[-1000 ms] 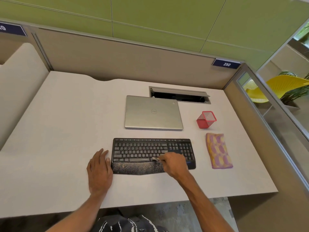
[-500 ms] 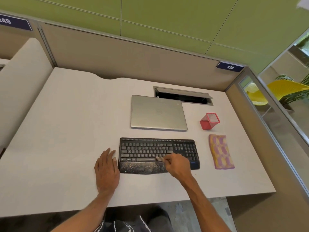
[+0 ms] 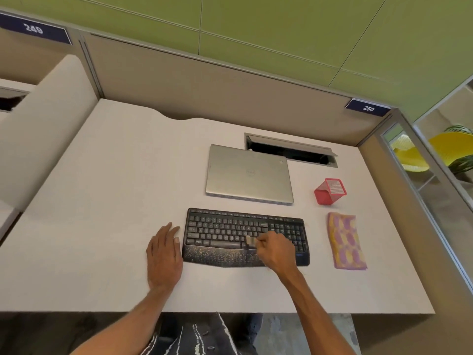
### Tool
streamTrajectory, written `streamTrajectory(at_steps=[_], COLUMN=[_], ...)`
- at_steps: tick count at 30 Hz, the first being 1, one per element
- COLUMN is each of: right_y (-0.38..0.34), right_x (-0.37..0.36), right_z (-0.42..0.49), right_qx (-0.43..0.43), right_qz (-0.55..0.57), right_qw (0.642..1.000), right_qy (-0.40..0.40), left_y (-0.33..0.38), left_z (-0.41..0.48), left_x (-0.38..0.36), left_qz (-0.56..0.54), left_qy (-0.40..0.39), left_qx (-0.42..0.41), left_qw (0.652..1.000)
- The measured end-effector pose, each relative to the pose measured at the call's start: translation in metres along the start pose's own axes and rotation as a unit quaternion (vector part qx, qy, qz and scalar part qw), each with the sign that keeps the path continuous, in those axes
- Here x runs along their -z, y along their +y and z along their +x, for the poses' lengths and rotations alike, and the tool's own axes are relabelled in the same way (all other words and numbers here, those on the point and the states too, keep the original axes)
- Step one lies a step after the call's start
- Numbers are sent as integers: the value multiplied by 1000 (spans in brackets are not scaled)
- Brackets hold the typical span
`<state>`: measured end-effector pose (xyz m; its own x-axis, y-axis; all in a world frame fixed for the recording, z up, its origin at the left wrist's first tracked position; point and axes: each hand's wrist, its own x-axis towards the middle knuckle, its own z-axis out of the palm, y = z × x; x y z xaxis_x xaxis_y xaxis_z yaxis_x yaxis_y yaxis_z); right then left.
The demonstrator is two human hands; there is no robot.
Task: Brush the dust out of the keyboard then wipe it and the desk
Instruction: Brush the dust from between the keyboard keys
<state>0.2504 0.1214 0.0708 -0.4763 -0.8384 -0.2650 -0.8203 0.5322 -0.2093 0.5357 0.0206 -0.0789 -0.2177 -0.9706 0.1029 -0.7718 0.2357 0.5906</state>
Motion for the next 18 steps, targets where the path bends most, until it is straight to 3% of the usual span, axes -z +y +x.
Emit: streamTrajectory(at_steps=[9,14,18], right_y=[-1,-2,-7], right_x=[-3,-1,2], right_z=[-1,7,9], right_qx=[16,-6,8], right_qz=[-37,-6,-37], right_qw=[998,1000,998], right_qy=[-50,14,-56], left_y=[1,0,1], left_z=[-2,-3,-3], left_x=[-2,2,2], left_qz=[2,-5,-11], left_qy=[2,2,4], left_qx=[5,1,-2], left_qw=[1000,1000,1000])
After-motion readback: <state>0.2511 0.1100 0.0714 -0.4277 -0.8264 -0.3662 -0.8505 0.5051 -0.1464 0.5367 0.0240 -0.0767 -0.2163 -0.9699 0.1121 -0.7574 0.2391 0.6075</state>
